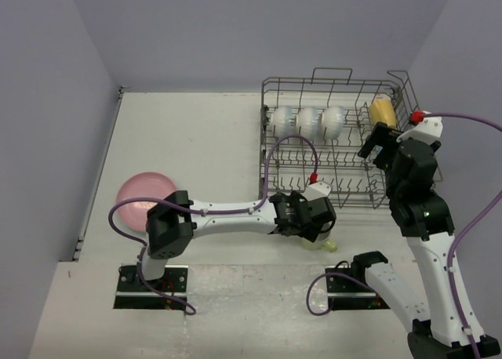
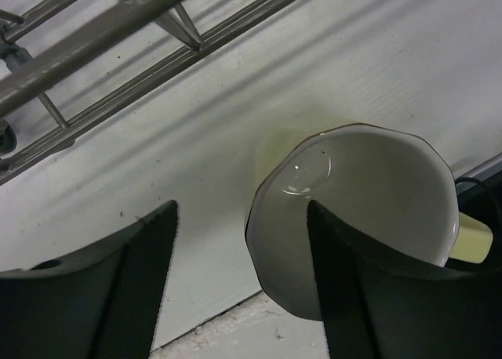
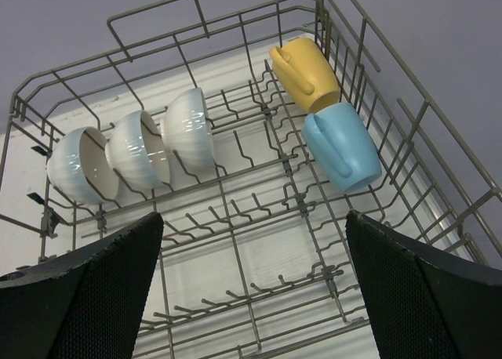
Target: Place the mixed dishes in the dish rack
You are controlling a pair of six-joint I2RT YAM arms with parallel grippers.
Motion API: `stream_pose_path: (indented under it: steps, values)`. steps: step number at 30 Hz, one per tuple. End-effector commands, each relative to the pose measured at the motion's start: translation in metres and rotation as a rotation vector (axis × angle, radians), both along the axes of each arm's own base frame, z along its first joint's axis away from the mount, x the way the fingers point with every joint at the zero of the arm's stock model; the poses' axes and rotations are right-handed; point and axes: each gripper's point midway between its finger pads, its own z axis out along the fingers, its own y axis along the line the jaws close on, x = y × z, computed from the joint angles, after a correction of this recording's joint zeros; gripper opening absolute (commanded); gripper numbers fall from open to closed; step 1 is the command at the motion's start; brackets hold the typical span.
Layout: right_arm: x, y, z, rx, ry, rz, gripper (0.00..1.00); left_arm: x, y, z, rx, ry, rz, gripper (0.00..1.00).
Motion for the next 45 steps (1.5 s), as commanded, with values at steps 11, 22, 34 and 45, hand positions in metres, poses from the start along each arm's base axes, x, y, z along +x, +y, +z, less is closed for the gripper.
stream_pose_path:
  steps: [11, 22, 34, 45]
  values:
    - [-0.004, -0.016, 0.012, -0.010, -0.062, -0.091, 0.99, 0.013, -0.006, 0.006, -0.057, -0.060, 0.060, 0.38]
    - [-0.005, -0.018, 0.010, -0.033, -0.056, -0.091, 0.99, 0.003, -0.015, 0.013, -0.090, -0.052, -0.083, 0.00]
    - [-0.006, 0.087, 0.029, -0.095, -0.172, 0.581, 0.99, -0.011, 0.032, 0.213, -0.520, -0.306, -0.267, 0.00]
    - [-0.053, 0.163, 0.032, -0.243, -0.257, 1.165, 0.99, 0.120, 0.106, 0.272, -0.562, -0.419, 0.121, 0.00]
